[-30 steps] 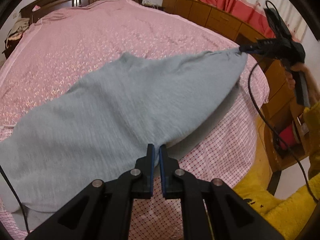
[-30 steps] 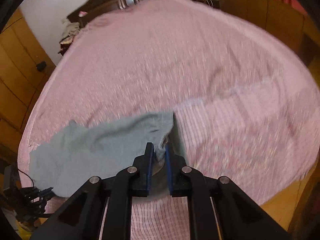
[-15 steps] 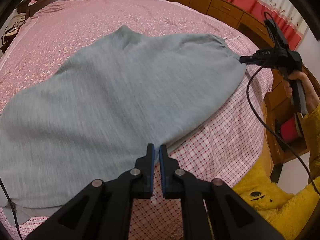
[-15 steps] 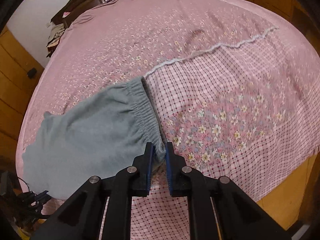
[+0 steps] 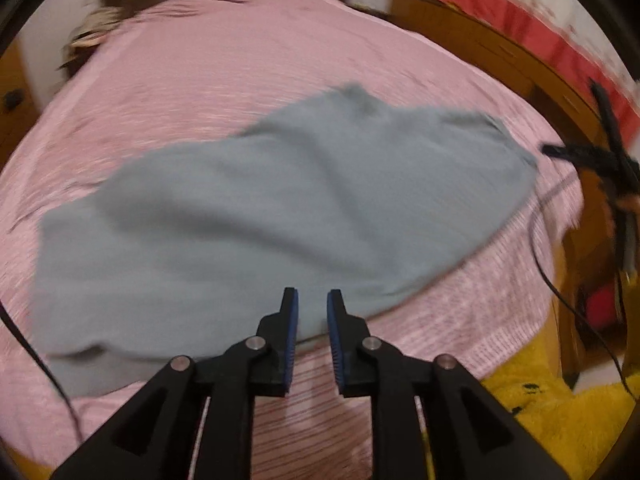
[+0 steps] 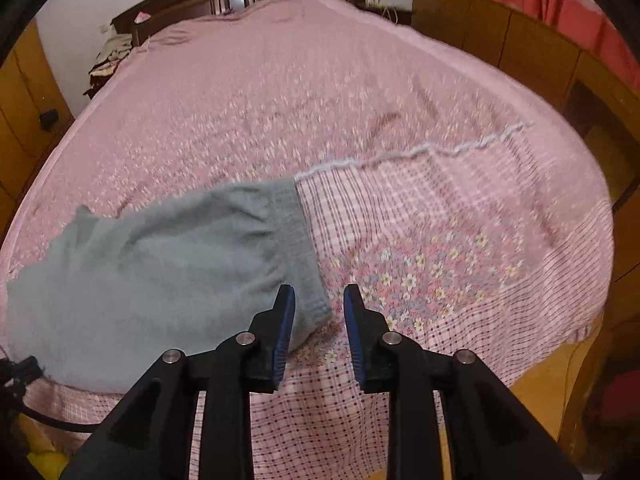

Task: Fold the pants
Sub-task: 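Open both grippers to release the folded pants, then pinch and release the pants edge with the left gripper to straighten it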

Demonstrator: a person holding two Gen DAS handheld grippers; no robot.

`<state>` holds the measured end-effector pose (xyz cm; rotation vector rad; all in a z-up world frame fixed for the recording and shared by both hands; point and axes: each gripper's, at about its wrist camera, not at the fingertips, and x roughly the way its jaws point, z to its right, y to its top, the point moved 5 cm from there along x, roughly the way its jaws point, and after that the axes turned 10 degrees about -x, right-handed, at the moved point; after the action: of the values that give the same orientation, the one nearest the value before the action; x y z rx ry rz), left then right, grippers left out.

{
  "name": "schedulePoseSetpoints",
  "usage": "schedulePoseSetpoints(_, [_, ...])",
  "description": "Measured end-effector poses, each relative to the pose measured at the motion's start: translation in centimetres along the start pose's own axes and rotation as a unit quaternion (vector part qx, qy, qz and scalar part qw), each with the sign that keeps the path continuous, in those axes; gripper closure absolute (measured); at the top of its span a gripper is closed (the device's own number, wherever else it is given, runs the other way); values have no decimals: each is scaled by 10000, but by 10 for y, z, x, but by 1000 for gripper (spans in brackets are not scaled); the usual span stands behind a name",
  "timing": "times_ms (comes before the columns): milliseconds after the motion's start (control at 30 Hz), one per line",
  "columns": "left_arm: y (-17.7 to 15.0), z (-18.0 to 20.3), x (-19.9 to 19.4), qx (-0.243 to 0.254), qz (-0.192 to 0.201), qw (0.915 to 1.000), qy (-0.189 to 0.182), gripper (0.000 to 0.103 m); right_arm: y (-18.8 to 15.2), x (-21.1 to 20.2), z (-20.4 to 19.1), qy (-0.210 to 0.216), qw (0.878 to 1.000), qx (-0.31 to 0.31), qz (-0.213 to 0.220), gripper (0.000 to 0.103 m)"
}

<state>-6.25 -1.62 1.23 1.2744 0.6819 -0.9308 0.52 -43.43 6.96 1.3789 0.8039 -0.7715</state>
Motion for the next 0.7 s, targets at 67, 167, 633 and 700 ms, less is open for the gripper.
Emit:
schedulePoseSetpoints(67, [1, -23, -10, -293, 110, 9993, 221, 88, 4, -10, -8, 52, 9999, -42, 154, 71])
schedulePoseSetpoints(167, [2, -64, -24, -707, 241, 9945, 733, 86, 12, -19, -27, 227, 9991, -143, 325, 69])
schedulePoseSetpoints(633, [-26, -182, -53, -2508, 551, 9553, 1465, 73, -6, 31, -162, 1377, 9846, -1069, -133, 67])
schedulePoseSetpoints(700, [-28, -181, -56, -2596, 605, 9546, 1331, 73, -11, 38, -170, 1388, 9840, -1099, -184, 67])
